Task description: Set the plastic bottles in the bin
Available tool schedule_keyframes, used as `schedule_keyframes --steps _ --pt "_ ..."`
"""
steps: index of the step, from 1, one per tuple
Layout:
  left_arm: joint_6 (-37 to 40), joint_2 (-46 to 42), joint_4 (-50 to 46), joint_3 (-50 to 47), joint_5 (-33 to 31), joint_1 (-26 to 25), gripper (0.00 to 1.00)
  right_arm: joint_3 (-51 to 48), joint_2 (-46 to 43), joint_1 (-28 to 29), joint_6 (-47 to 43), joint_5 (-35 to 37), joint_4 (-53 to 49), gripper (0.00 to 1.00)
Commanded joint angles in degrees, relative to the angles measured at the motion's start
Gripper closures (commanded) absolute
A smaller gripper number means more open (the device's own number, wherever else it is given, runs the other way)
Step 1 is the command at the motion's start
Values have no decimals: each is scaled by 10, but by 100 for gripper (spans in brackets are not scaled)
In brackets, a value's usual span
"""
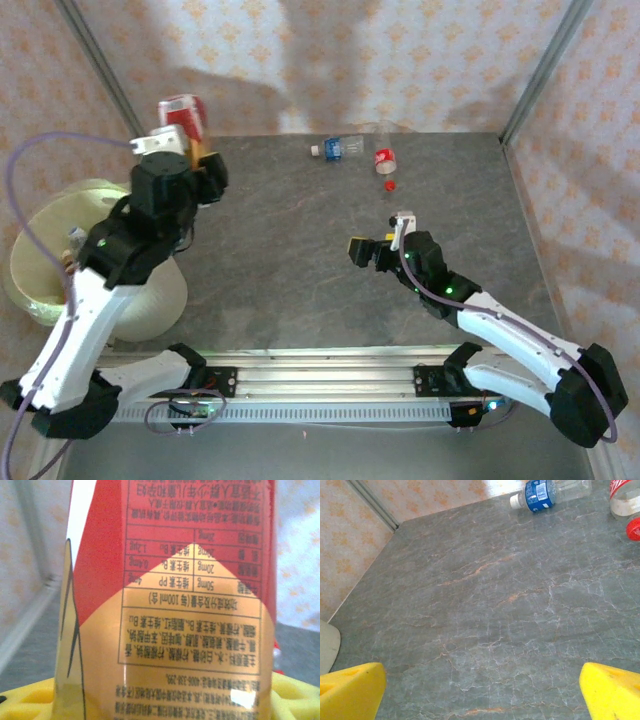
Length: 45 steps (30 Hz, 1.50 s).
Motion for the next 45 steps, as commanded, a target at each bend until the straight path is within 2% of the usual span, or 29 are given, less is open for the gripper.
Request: schedule_keyframes --steps 1,4,9,15,26,30,35,37,39,41,45 --pt "16 -20 -130 32 -145 24 44 25 8 4 -14 -6 17 1" --pt "10 -27 -189 53 -163 68 44 40 16 4 -19 -9 7 1" --pt "27 -22 -227 45 -207 148 44 50 17 5 -25 -7 3 1" --pt "29 -24 -218 5 -140 289 42 55 18 5 -33 -5 -18 1" --pt "49 -49 -218 -82 -58 432 41 58 10 7 -17 -7 -30 1" --pt "45 -80 -217 -121 -12 443 40 55 7 9 -8 -4 -30 1" --pt "32 -93 -221 -145 94 443 35 53 3 11 -5 1 -32 1" --pt "32 -98 -210 -155 115 442 33 51 4 10 -6 4 -32 1" --pt "32 -101 -198 -157 121 442 28 50 4 10 -7 6 -33 1" --pt "32 -99 -193 -150 136 443 18 50 6 10 -7 6 -33 1" --pt "40 -99 -175 -125 212 442 5 49 12 10 -7 11 -30 1"
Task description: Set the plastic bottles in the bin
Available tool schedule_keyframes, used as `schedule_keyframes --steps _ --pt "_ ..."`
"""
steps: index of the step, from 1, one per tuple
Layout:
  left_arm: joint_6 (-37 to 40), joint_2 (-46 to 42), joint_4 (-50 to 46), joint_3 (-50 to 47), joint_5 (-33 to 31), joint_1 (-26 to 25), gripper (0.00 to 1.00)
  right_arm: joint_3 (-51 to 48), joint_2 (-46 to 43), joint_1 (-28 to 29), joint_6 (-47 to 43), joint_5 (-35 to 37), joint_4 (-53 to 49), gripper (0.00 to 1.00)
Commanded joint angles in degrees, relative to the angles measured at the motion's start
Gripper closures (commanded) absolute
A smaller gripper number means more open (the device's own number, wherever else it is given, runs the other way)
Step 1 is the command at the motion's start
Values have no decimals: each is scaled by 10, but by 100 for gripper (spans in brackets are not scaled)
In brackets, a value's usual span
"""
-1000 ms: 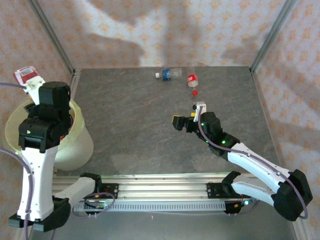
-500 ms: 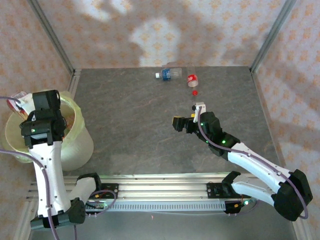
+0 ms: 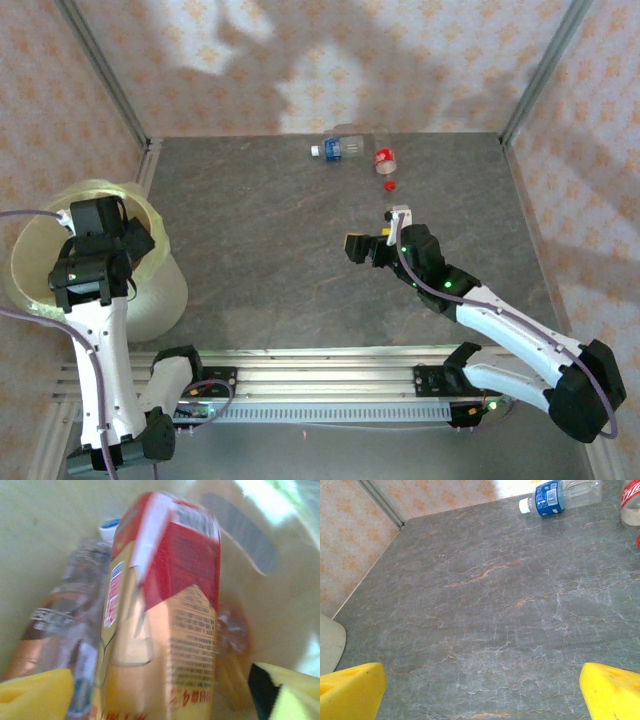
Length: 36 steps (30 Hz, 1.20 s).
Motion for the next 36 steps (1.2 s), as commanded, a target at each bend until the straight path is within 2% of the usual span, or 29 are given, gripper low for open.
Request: schedule_keyframes --steps 1,9,13,16,20,24,27,29,30,33,36 --pt "1 -6 25 30 73 4 3 10 0 3 5 15 0 1" --pt "4 -7 30 56 138 3 0 20 14 4 10 12 1 1" --pt "-7 -11 55 57 218 3 0 16 12 4 25 37 -2 1" --pt "-29 -25 96 56 264 3 0 30 11 -5 48 58 -40 1" --pt "-73 -54 176 29 327 3 0 57 13 -54 35 53 -99 1" --pt "-108 -54 206 15 389 3 0 82 16 -121 -1 24 -136 1" --pt "-171 -57 261 -20 441 0 0 102 36 -182 -24 -5 -161 0" --pt "-225 -66 325 -58 456 -31 0 120 61 -222 -42 -32 -175 1" --pt "-235 -69 340 -69 440 -55 0 130 72 -236 -48 -44 -186 1" --pt "-219 -64 334 -66 346 -154 0 165 109 -269 -80 -86 -211 1" --pt "-211 -38 339 -57 317 -215 0 201 162 -285 -112 -102 -235 1"
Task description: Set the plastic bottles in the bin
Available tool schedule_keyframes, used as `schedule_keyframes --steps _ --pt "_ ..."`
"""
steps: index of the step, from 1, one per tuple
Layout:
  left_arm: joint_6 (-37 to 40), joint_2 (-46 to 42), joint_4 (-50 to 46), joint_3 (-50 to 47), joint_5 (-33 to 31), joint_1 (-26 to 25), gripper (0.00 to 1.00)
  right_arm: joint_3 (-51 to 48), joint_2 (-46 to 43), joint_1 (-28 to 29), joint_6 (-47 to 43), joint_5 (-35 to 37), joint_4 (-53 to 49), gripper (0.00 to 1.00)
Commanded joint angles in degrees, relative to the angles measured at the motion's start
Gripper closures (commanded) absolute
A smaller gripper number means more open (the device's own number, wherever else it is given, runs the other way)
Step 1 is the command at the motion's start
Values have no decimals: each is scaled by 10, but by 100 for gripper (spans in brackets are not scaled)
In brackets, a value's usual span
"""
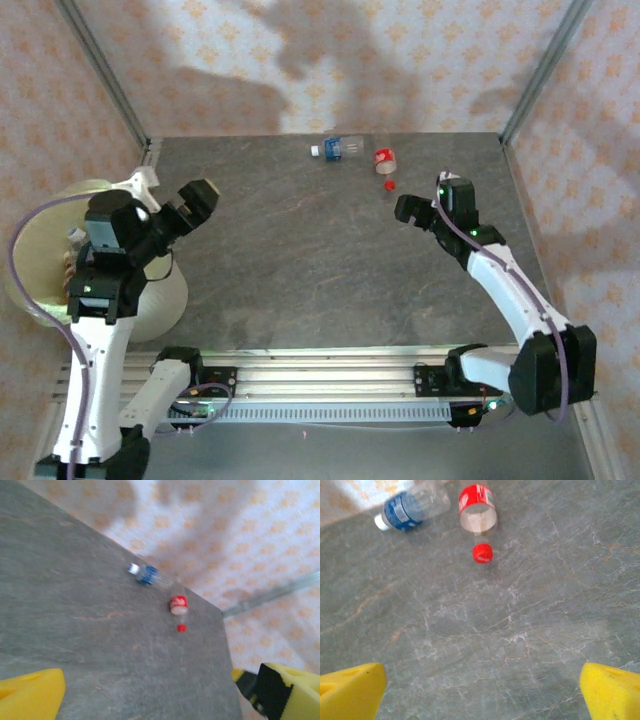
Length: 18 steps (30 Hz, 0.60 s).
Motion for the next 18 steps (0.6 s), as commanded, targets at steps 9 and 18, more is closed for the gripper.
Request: schedule_keyframes --steps 9,18 --pt "-5 99 89 23 -90 -155 0 188 234 -40 -120 -76 -80 1" --pt "2 133 73 31 -152 -174 0 476 489 -41 -117 -63 -159 3"
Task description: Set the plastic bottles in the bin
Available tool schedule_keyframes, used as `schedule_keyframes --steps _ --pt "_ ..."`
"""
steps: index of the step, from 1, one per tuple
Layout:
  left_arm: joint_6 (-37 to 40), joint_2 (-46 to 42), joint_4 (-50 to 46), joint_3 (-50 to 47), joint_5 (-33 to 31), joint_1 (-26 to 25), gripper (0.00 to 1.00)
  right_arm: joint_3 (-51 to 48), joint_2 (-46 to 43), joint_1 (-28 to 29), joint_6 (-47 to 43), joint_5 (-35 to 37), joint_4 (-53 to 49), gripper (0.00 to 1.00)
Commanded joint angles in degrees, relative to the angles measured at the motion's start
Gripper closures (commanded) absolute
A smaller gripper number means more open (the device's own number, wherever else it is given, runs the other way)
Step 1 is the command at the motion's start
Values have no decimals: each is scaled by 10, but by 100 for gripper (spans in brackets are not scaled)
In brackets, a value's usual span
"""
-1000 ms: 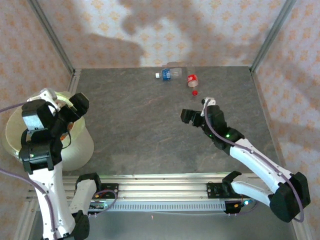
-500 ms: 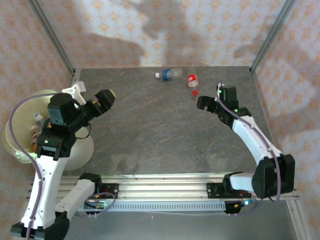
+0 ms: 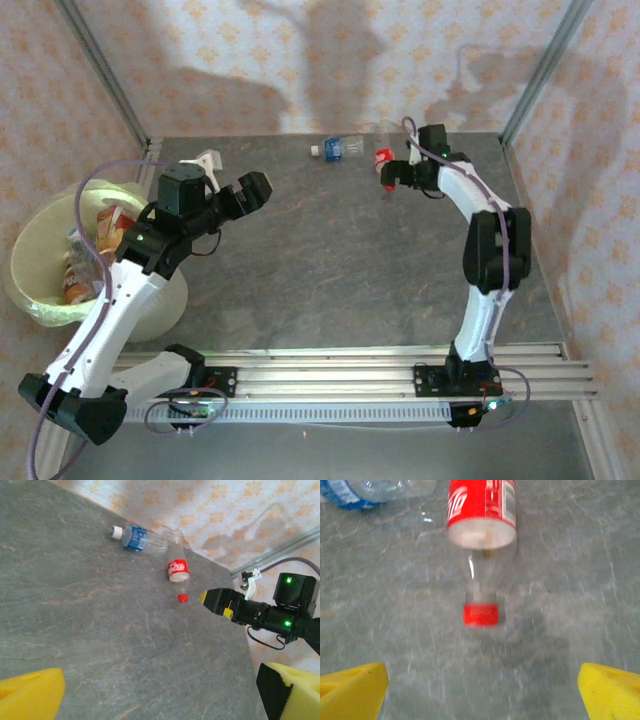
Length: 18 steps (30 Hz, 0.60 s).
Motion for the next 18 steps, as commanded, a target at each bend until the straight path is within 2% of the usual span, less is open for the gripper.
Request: schedule_keyframes --steps 1,4,6,12,18 --pt "7 -9 5 17 -46 -2 0 82 59 -1 5 10 -45 3" --pt "12 -14 -5 11 -64 -2 0 154 120 6 -11 6 -60 4" --pt "15 -15 -13 9 -74 -2 0 208 160 10 -15 29 -80 5" --pt "24 -14 -16 3 -95 -2 0 378 276 15 -28 58 -176 10" --pt "33 -3 -20 1 -99 -2 0 450 331 25 -31 57 -186 19"
